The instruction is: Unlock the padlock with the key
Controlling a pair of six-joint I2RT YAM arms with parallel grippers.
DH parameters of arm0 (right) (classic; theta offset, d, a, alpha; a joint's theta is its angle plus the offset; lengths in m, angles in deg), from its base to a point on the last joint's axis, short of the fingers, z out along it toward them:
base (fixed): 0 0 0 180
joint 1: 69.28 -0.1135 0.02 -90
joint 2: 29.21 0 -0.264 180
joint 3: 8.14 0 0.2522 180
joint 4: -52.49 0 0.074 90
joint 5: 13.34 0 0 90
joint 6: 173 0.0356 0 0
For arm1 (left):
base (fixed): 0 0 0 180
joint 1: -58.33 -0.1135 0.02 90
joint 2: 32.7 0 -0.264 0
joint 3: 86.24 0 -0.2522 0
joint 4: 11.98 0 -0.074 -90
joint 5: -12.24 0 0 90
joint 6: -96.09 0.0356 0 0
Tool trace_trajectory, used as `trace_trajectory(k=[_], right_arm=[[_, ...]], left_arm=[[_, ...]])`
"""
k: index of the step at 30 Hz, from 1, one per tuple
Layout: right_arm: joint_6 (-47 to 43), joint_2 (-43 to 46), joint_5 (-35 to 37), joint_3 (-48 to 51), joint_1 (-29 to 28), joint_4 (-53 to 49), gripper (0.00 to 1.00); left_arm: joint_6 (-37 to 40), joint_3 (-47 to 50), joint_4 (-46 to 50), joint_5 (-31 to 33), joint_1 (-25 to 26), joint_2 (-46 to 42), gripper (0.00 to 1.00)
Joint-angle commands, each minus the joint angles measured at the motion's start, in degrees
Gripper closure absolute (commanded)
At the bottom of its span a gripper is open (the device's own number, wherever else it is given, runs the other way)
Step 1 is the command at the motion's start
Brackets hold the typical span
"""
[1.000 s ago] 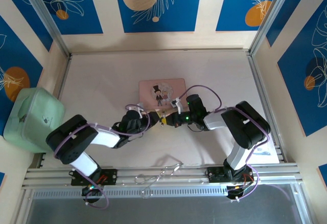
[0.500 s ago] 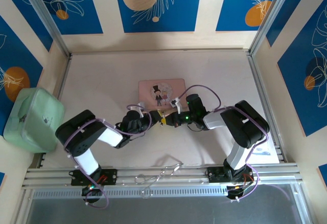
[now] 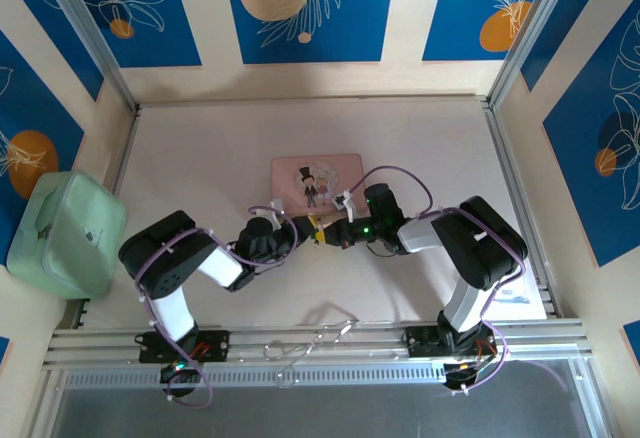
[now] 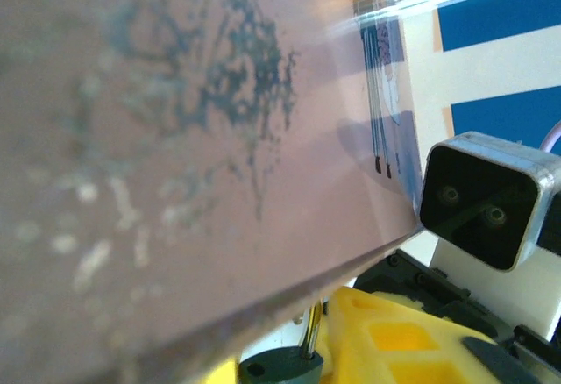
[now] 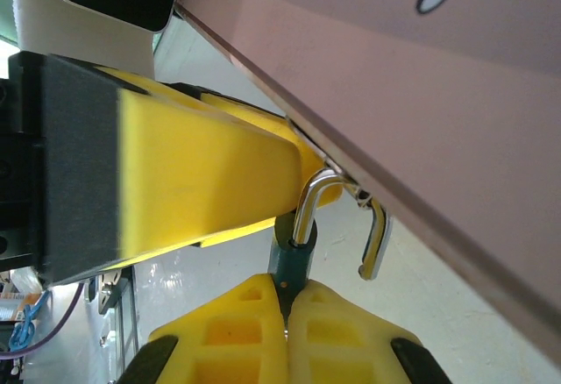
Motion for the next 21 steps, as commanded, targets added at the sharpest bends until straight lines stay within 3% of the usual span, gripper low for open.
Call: trace_trajectory(k=[1,21], right_arm=[[2.24,-1.51,-4.01,0.43,-0.68,-3.30,1.00],[3.12,-1.50,-5.12,1.40,0.29,-1.24,1.00]], left_arm=[[-2.75,0.95,-2.01,-3.16,0.20,2.91,0.62],[-6.11,3.95,-3.98,-6.81,0.74,5.82,0.55]])
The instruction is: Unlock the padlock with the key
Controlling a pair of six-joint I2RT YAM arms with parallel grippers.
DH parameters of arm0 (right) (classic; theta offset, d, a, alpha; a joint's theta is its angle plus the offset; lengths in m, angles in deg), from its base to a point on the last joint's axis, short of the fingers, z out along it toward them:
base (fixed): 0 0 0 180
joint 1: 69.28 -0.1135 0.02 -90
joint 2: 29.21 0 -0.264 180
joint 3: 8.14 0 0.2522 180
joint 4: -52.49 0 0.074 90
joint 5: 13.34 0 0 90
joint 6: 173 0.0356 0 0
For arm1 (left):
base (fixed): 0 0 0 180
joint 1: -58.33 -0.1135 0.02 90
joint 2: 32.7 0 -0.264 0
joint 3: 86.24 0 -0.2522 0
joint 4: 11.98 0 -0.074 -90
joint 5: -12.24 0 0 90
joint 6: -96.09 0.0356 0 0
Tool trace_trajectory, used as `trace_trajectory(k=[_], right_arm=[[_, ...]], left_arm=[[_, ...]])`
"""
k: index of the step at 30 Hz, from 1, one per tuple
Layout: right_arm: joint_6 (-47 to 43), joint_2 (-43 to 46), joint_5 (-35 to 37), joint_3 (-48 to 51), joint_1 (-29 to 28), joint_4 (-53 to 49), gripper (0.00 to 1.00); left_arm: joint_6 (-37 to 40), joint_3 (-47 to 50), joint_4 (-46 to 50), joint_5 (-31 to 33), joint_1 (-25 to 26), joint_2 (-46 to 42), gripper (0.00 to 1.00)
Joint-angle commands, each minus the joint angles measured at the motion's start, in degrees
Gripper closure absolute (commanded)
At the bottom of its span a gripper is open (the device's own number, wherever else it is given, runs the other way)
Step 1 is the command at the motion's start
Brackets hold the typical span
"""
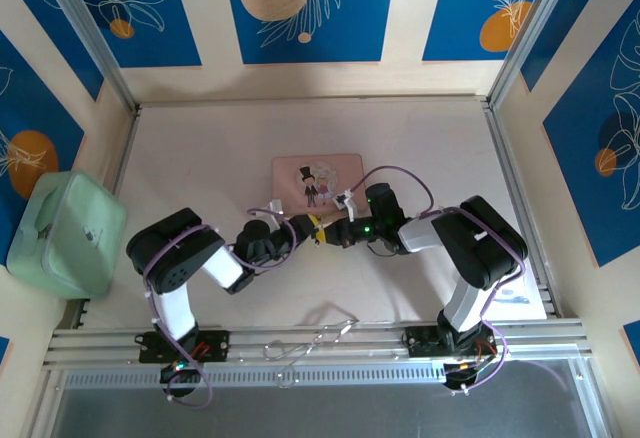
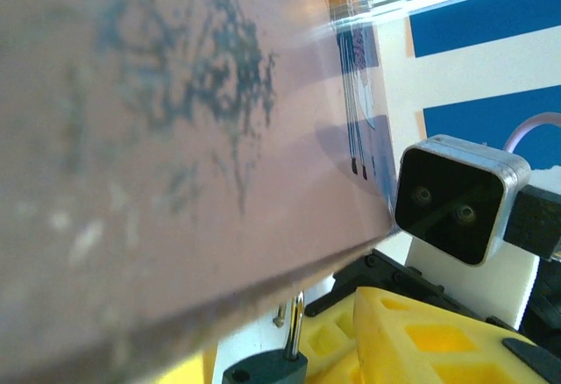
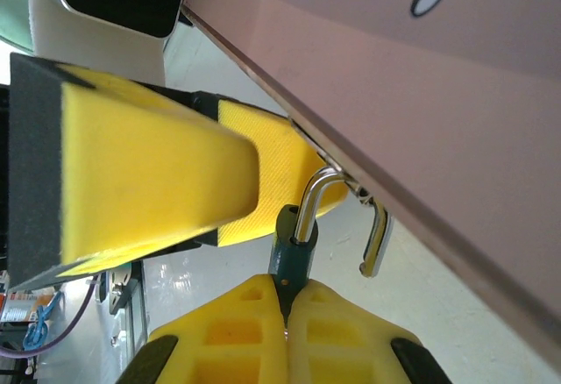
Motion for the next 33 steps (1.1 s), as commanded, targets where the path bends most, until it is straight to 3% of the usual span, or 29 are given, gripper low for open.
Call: trace_trajectory(k=[1,9,20,25,30,33], right_arm=[[1.88,-1.48,-3.98,1.26,-0.22,-1.87,1.00],[1.83,-1.81,-4.04,1.02,-0.34,-2.16,1.00],[1.88,-1.74,-4.13,1.09,-0.32,-1.84,1.00],[2.03,-1.77,-4.20,1.27,-0.18,-1.58,1.00],[2.67,-1.68,-4.65,1.96,0.62,-0.32,1.00],[2.76,-1.82,-4.91,1.88,0.62,-0.14,1.00]], left_arm=[[-4.64,2.55,2.88,-4.84,0.64,3.31,0.53],[-4.94,0.44,3.47,-6.40,0.91,4.88,0.66],[-4.96,-0.73,4.67,-7.22,2.10,6.55,0.63],[-6.87,-1.23,2.08,-7.68,2.48,9.21,0.70],[-6.40,0.01,2.34,-6.56,2.52,8.53,0.59],[-5.94,-0.03,4.24,-6.43,2.53,7.70,0.58]])
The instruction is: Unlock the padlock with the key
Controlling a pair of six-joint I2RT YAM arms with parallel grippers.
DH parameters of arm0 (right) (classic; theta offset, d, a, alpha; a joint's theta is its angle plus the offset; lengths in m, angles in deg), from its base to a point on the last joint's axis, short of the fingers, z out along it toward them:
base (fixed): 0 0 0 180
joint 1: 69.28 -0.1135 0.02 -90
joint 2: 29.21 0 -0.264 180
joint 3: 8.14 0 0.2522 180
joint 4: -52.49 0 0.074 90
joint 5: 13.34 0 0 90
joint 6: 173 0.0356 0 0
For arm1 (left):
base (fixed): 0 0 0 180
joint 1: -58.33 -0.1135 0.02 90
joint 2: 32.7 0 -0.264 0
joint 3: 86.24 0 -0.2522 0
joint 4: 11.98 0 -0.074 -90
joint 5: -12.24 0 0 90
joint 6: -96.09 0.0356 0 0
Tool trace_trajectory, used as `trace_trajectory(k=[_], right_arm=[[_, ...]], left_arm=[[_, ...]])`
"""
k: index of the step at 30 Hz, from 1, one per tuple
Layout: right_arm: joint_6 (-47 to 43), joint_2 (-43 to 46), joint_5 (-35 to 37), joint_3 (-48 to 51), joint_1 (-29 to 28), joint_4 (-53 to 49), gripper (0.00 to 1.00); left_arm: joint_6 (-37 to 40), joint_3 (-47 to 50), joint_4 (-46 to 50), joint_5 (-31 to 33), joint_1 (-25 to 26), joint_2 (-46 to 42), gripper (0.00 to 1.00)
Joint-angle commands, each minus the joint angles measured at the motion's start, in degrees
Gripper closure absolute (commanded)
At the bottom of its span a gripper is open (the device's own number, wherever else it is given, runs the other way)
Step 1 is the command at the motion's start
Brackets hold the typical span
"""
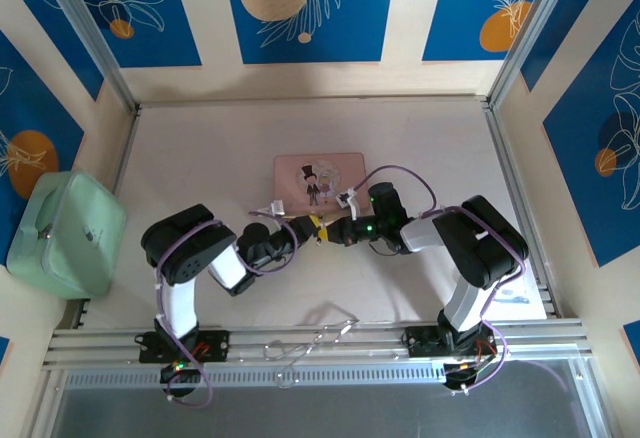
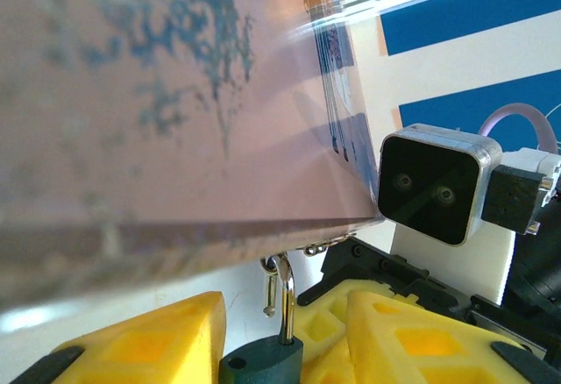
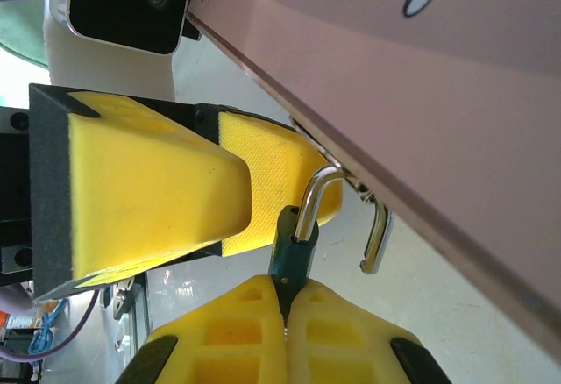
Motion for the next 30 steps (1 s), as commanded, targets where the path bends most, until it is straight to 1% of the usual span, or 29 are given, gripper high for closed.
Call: trace_trajectory(k=[1,2,5,12,17,21,25,27,30], right_arm=[[1.88,-1.75,-4.02,1.36,-0.65,-1.59,1.00],[1.88,-1.71,-4.01,1.33,-0.57,-1.56,1.00],[1.91,-1.44,-3.96,1.53,-0.56,-1.56,1.00],[1.99,-1.78,-4.11,1.34,-0.52,-1.48,1.00],[2.06,-1.61,-4.17,1.64,-0.47,-1.21,1.00],[2.09,-1.79,-4.37,1.66,-0.47,-0.95,1.00],[2.16,-1.51,-4.54,1.87,-0.47,-0.42,1.00],[2.15,-1.33,-4.46,1.96,-0.47,-0.42,1.00],[2.15,-1.58,-4.46,1.84,-0.47,-0.55,1.00]], left_arm=[[-6.62,0.69,12.88,-5.97,2.00,2.05,0.55],[-6.68,1.01,13.74,-5.56,1.73,1.76,0.51],[-6.53,1.42,16.88,-5.24,1.14,0.87,0.50],[-7.01,-0.82,17.12,-8.64,1.43,1.12,0.59],[-5.05,-1.60,26.70,-10.69,2.23,-1.39,0.59],[-4.93,-1.29,27.44,-12.01,2.22,-1.75,0.58],[-6.36,-1.05,24.03,-12.49,2.23,0.41,0.58],[-7.73,-0.83,20.47,-12.85,2.29,2.42,0.62],[-10.04,-0.43,13.89,-13.37,2.40,5.67,0.70]])
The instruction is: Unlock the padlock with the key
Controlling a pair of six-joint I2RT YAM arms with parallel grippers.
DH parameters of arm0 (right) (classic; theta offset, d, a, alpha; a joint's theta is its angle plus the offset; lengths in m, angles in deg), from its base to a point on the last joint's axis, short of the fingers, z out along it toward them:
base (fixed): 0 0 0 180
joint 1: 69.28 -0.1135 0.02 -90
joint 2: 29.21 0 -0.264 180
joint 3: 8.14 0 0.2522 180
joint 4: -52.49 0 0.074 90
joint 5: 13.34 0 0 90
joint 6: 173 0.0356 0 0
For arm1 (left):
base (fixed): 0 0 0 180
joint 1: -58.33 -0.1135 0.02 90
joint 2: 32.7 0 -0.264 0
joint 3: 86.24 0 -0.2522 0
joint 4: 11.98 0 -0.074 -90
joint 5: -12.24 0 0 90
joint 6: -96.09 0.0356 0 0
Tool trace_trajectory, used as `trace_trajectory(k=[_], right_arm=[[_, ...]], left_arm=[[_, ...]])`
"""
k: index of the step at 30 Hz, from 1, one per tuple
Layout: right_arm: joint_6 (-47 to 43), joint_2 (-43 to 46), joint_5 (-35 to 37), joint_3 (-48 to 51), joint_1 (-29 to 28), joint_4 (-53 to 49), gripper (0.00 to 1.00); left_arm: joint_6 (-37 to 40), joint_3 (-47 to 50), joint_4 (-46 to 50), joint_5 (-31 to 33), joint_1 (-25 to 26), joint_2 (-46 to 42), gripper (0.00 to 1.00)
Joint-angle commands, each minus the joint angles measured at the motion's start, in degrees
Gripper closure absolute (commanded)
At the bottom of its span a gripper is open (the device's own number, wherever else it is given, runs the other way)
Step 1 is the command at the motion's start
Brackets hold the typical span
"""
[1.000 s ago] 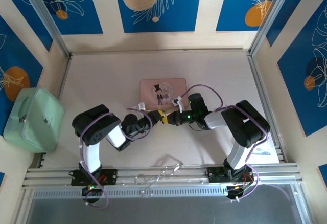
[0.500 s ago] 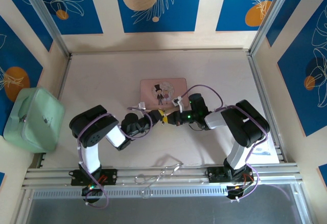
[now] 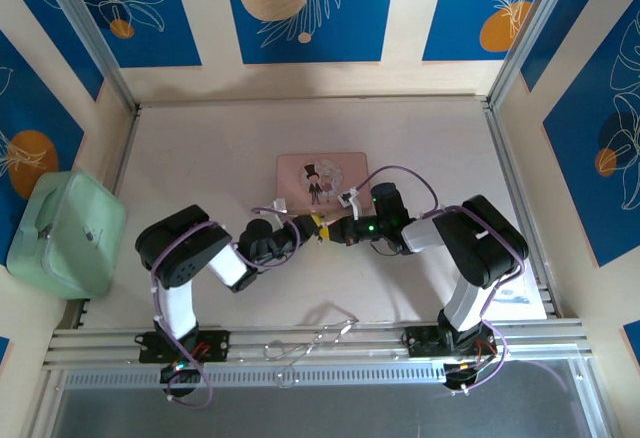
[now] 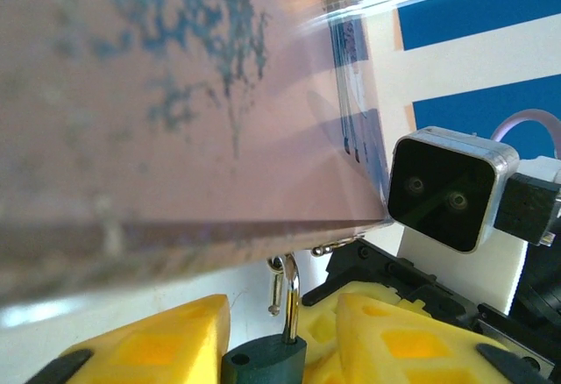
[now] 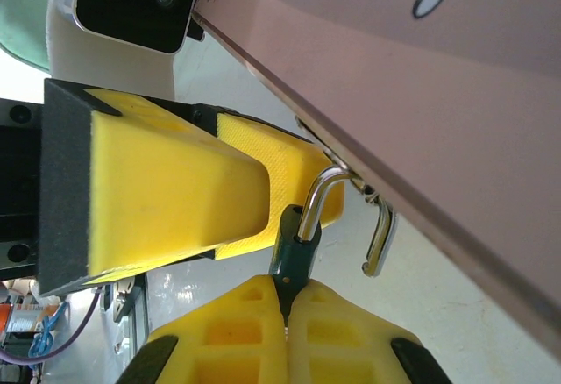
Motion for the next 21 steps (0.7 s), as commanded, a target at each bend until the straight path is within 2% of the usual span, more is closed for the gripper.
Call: trace_trajectory(k=[1,4,7,9,11,15,21], right_arm=[[1.69,-1.59,-3.78,1.01,-1.24,-2.44,1.00],[1.69,-1.70,-3.74,0.88,-1.24,-2.65,1.00],[1.73,-1.58,-3.50,0.95,-1.24,-2.65,1.00],[1.75,-1.76,-3.56,0.85,-1.24,-2.74,1.00],[1.77,-1.98,-3.70,0.72,-1.19,-2.65,1.00],[1.77,-1.68,-3.92,0.99,-1.24,-2.22,1.00],[1.86,-1.87,-4.53,1.06,-1.23,-1.70,1.00]], left_arm=[[-10.67,1.15,7.57,-12.38,2.61,7.53,0.74],[-11.29,0.97,5.41,-12.73,2.87,8.88,0.85],[-10.96,0.80,6.07,-13.08,2.87,8.64,0.87],[-10.30,0.88,7.74,-13.16,2.90,7.79,0.83],[-9.51,0.71,10.11,-13.61,3.01,6.70,0.70],[-9.59,2.07,11.76,-12.63,3.09,5.41,0.56],[-11.59,1.93,8.90,-12.82,3.10,8.16,0.56]])
